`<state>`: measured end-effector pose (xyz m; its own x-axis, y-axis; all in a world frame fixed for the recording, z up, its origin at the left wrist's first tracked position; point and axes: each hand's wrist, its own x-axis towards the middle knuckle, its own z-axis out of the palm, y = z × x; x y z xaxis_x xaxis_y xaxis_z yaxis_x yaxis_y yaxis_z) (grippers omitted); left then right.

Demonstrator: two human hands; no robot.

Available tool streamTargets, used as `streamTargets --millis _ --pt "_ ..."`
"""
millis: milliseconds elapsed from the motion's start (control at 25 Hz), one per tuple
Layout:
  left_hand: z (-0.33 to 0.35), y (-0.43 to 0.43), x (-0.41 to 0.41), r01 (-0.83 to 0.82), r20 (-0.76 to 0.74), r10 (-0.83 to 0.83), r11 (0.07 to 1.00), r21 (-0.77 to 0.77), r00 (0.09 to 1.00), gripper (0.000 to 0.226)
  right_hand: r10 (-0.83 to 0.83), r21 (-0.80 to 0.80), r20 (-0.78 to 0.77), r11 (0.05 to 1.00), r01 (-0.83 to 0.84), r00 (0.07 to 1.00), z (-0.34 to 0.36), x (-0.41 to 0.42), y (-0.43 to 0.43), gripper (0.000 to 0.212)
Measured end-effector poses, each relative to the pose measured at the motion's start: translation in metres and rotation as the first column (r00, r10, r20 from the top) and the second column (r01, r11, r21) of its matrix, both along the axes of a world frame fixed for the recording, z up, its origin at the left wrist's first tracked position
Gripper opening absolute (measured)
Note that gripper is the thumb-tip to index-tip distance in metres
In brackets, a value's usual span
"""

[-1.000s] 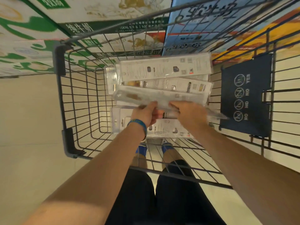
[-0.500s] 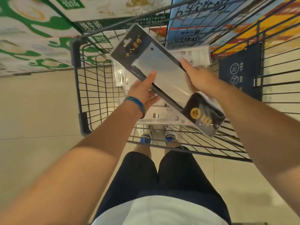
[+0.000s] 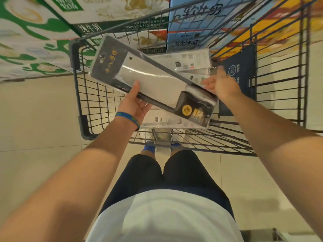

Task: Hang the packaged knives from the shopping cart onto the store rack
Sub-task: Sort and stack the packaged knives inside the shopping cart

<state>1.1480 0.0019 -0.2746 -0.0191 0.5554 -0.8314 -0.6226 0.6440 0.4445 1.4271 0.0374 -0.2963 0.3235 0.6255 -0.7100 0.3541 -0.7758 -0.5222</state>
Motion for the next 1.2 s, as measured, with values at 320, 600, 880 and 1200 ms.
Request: streamTargets --millis 320,600,880,1200 --pt "0.056 0.005 -0.001 -0.099 0.136 0.09 0.993 0.06 0.987 0.029 0.196 0.255 0.318 0.924 -0.283 0.928 0.072 -0.015 0.008 0.063" --pt "0.123 0.035 0.02 0.111 0.124 -0.159 0.94 0.324 0.98 0.029 0.384 0.394 0.369 0.76 -0.517 0.846 0.146 -0.024 0.028 0.051" --pt "0.153 0.057 0.07 0.696 -0.622 -0.425 0.659 0.286 0.658 0.002 0.416 0.306 0.372 0.789 -0.533 0.829 0.173 0.013 0.017 0.06" --pt "0.163 0.055 0.083 0.835 -0.867 -0.387 0.547 0.057 0.313 0.023 0.196 -0.027 0.822 0.951 -0.306 0.535 0.209 0.074 -0.006 0.056"
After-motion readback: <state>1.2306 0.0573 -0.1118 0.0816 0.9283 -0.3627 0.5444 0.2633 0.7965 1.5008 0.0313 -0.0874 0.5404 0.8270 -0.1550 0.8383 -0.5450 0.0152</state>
